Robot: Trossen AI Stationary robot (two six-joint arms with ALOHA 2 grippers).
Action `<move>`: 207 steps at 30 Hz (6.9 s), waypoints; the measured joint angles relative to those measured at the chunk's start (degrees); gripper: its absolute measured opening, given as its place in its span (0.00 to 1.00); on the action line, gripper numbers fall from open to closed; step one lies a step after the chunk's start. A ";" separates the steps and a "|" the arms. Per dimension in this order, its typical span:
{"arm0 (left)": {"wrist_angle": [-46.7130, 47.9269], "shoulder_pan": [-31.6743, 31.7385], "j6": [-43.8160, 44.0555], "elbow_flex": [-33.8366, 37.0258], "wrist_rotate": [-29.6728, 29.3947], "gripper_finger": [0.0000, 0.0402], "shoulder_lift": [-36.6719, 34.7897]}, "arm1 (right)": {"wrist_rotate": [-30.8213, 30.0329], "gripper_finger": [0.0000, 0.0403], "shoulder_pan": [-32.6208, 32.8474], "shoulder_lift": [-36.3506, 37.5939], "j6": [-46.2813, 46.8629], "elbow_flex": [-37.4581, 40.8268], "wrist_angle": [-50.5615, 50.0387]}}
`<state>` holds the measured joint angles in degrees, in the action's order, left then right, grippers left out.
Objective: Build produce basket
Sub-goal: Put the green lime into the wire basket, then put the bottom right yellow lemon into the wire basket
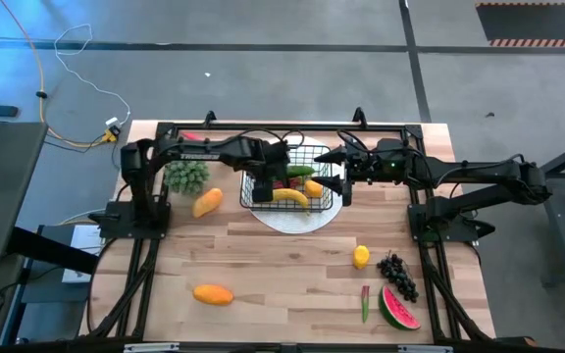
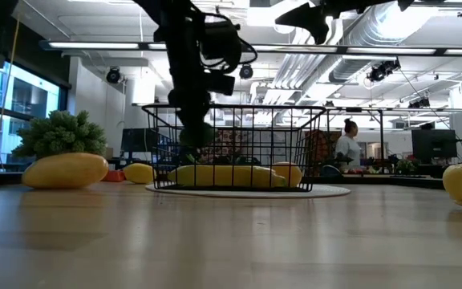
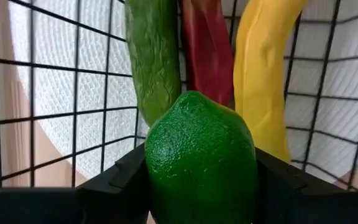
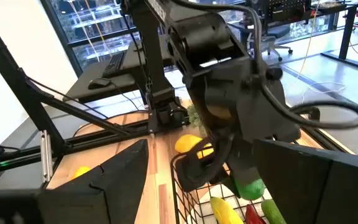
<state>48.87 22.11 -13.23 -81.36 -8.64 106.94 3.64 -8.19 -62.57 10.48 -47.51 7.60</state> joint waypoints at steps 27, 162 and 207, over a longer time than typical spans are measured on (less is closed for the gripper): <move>-1.02 -0.07 -5.41 0.00 -1.29 0.47 1.26 | 0.00 0.67 -0.02 0.00 1.09 0.00 -0.07; -69.06 -3.41 32.56 45.07 15.56 0.65 -54.67 | -4.52 0.67 33.79 -4.15 98.71 -2.90 -57.22; -66.65 -3.41 32.56 45.07 12.26 0.65 -54.67 | 0.05 0.67 28.57 -29.56 79.88 -2.05 -51.55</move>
<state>-17.78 18.70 19.33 -36.29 3.62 52.27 3.69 20.39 -92.12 90.36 -49.55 -43.95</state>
